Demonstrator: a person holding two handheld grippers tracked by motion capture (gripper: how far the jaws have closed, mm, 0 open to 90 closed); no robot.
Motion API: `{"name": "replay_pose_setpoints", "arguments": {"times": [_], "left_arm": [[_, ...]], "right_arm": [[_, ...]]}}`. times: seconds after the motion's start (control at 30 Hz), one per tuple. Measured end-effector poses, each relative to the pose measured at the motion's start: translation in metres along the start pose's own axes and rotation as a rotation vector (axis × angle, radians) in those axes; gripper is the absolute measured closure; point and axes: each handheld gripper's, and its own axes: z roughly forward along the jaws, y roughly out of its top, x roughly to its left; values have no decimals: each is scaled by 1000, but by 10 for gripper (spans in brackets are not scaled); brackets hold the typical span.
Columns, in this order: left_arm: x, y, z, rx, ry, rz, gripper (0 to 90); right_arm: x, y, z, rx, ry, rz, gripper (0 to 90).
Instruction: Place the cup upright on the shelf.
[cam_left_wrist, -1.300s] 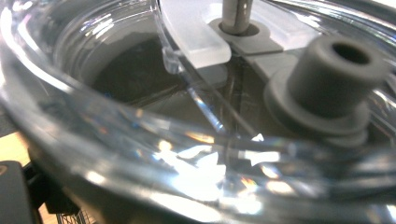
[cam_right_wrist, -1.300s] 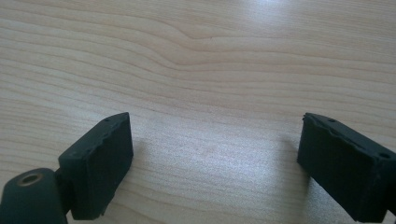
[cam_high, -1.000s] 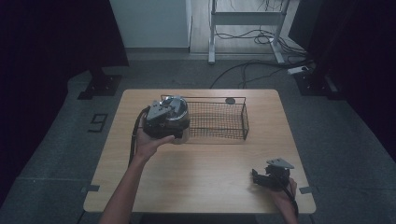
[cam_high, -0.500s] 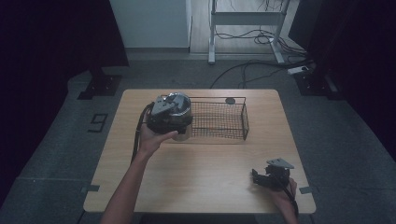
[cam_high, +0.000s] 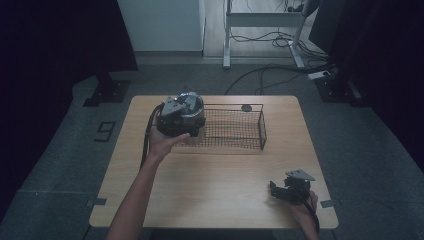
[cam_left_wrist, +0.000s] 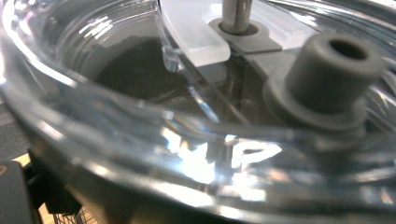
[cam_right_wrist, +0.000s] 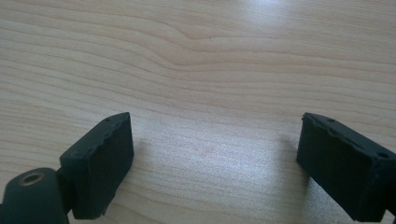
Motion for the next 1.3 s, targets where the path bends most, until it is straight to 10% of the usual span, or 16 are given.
{"name": "replay_pose_setpoints", "arguments": {"times": [1.3], "left_arm": [[12, 26, 36, 22, 5, 24, 37]], "right_arm": [[0, 0, 0, -3, -1, 1, 107]]}}
